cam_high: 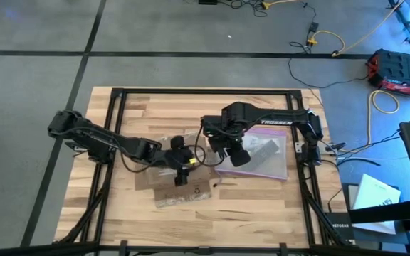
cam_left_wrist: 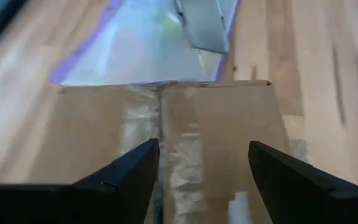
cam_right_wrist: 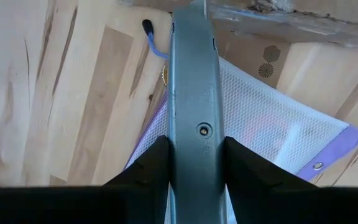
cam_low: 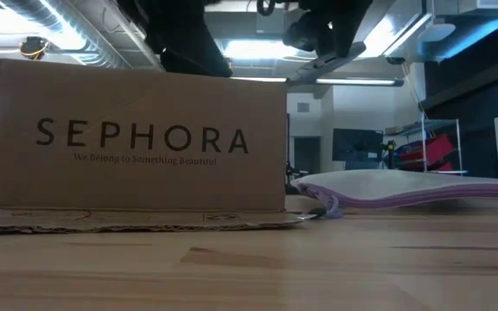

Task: Unpack boxes
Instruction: Break down the cardboard box using a cutter until it is fully flat

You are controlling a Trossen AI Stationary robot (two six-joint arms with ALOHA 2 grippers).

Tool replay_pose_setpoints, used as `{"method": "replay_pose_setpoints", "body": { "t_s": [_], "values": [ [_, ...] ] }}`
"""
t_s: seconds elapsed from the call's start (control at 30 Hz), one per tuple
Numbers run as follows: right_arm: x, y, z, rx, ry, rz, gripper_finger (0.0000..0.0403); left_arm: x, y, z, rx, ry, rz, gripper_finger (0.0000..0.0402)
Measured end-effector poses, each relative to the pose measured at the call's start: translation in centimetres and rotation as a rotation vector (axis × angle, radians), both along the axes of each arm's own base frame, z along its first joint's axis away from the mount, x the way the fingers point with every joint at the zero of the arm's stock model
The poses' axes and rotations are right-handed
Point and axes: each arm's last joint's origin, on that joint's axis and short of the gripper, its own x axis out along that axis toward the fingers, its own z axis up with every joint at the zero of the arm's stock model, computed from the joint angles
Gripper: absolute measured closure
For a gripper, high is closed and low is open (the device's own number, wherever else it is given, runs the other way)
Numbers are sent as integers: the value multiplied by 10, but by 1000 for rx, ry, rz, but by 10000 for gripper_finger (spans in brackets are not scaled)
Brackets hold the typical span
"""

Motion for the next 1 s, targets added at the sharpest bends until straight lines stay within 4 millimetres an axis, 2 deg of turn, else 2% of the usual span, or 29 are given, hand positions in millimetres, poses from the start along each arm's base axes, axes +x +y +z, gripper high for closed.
{"method": "replay_pose_setpoints", "body": {
  "t_s": [0.1,0.3,0.63,0.87,1.0],
  "values": [
    [0,0,0,0,3,-10,297,6,7,-9,-67,18,61,166],
    [0,-1,0,1,5,-17,297,10,12,-14,-81,23,89,166],
    [0,1,0,30,16,-69,297,8,1,-15,-142,81,-117,166],
    [-1,30,1,183,75,-166,297,8,-2,-16,-155,98,-206,166],
    [-2,43,1,209,126,-278,297,9,-4,-15,-143,79,-267,166]
  ]
}}
